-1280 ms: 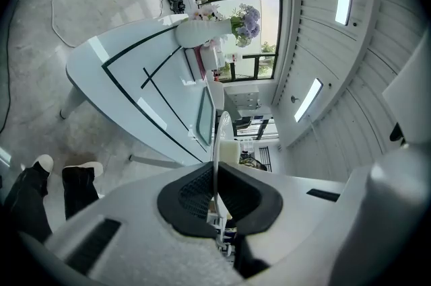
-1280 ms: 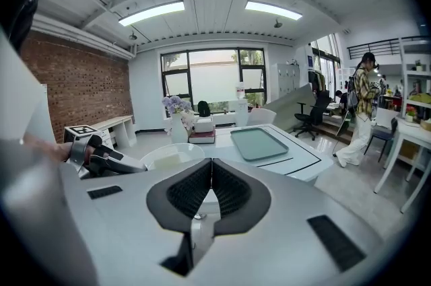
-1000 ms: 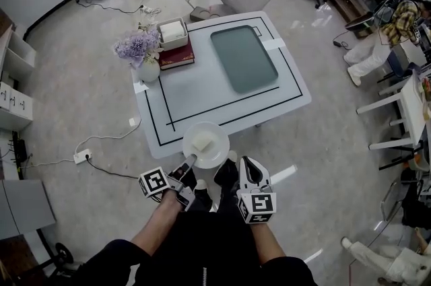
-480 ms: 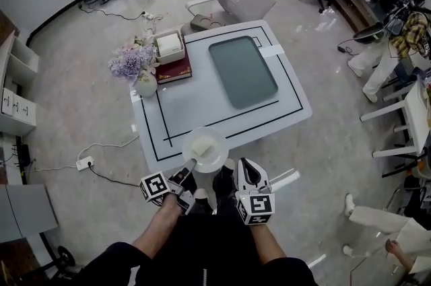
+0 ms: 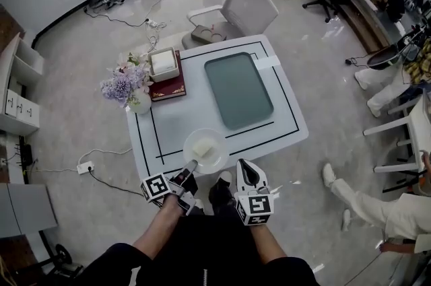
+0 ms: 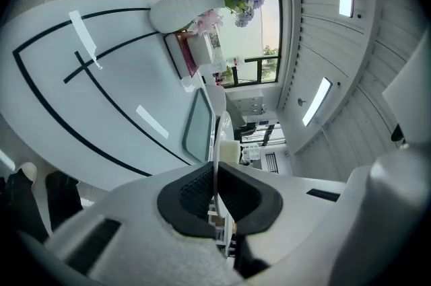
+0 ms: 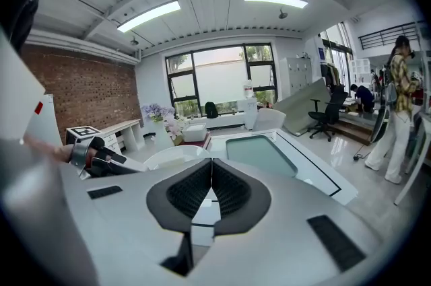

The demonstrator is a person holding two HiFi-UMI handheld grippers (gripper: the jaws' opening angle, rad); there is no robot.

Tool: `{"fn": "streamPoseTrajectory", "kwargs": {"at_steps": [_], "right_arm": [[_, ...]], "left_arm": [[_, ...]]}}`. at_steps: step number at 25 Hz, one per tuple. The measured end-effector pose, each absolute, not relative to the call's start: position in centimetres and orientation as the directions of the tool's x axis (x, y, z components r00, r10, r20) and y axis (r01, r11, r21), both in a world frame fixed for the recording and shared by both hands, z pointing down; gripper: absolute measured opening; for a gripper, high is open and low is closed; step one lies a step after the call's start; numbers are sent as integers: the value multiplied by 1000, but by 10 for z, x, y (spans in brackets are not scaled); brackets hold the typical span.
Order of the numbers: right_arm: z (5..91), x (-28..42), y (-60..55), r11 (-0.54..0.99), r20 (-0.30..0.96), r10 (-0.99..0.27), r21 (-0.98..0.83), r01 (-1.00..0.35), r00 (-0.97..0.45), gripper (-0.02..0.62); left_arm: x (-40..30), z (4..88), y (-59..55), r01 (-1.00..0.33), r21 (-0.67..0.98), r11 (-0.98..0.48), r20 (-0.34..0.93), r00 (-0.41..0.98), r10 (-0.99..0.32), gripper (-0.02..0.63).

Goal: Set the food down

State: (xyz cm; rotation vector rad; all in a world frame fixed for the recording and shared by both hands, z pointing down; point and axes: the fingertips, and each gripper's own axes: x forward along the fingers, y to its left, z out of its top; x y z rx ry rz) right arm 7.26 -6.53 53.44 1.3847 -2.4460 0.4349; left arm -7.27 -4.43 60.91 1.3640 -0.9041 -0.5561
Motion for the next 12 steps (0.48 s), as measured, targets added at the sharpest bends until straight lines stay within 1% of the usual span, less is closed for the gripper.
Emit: {"fn": "streamPoseTrajectory", "kwargs": {"at_steps": [6,12], "right_arm": [[535,96,-106,522,388,-758,-121,-845,-524,9],[537,110,-132,526,386,-753,-131,-840,-532,9]], "left_arm": [[-51,607,-81,-193,968,163,243,542,-805,11],[-41,606,-105,-191,967,171,248,529,-812,11]]}}
